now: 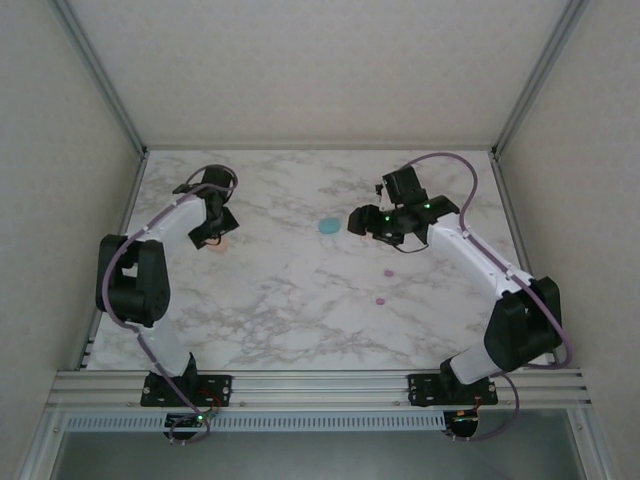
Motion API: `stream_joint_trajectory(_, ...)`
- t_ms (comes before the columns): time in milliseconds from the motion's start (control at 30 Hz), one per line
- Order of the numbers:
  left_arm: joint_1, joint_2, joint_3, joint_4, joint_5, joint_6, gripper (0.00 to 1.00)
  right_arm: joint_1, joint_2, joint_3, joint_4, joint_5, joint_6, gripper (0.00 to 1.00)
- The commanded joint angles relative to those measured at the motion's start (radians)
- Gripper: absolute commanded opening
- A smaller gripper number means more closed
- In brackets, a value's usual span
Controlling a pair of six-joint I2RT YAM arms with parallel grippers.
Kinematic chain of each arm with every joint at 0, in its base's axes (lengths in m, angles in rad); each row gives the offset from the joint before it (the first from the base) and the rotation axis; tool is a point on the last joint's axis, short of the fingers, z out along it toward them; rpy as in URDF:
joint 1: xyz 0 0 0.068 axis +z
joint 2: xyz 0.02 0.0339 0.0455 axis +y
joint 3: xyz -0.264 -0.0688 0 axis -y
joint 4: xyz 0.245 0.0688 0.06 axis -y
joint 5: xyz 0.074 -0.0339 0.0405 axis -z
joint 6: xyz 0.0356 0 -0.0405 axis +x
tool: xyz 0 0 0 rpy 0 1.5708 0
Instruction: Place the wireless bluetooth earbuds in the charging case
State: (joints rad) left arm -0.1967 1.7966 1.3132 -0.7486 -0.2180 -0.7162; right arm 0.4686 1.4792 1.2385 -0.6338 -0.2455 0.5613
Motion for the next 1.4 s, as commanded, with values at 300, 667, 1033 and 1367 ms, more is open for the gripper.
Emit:
stream_joint_trajectory(300,0.029,0.141,0.06,-0.025,0.023,-0.243,0.77,0.006,-0.101,-0.075,-0.035,0.054,0.037,0.66)
stream_joint_trajectory(667,0.036,0.202,0.066,-0.012,0.051,-0.282,0.65,0.006,-0.105,-0.102,-0.027,0.043,0.052,0.66)
stream_joint_trajectory(1033,0.008,0.1,-0.024,0.005,0.137,-0.308,0.45,0.006,-0.086,-0.121,-0.006,0.036,0.054,0.66)
stream_joint_trajectory(1367,-0.217,-0.009,-0.132,0.099,0.287,-0.498,0.45,0.007,-0.095,-0.221,0.113,-0.04,0.099,0.65)
